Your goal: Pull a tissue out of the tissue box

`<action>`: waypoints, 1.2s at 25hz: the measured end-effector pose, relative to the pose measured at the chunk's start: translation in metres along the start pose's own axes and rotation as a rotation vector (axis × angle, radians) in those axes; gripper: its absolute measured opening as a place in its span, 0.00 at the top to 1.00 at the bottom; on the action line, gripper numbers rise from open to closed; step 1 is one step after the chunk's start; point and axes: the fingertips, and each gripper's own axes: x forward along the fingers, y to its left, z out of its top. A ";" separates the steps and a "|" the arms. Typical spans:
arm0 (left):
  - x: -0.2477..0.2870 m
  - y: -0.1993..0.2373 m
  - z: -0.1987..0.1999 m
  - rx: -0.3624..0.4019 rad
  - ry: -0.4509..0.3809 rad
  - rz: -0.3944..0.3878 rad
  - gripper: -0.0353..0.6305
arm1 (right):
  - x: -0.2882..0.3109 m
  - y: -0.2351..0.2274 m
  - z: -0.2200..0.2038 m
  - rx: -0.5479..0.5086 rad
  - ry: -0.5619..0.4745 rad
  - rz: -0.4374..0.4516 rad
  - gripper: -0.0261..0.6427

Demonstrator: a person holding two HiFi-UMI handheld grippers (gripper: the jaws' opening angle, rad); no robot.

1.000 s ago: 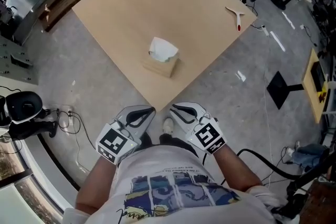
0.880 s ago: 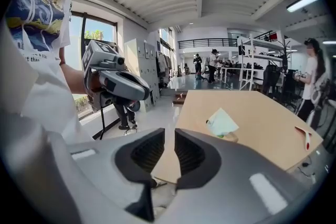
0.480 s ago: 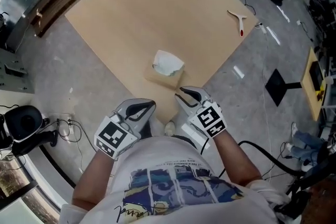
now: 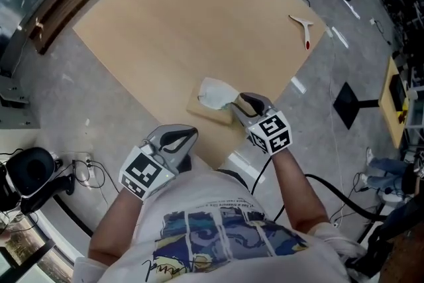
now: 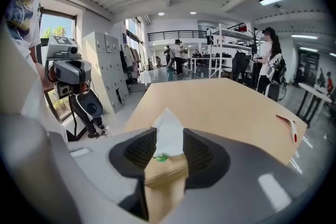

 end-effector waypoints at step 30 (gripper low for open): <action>0.014 0.036 -0.017 -0.080 0.061 -0.061 0.94 | 0.069 -0.012 -0.025 0.175 0.084 0.199 0.73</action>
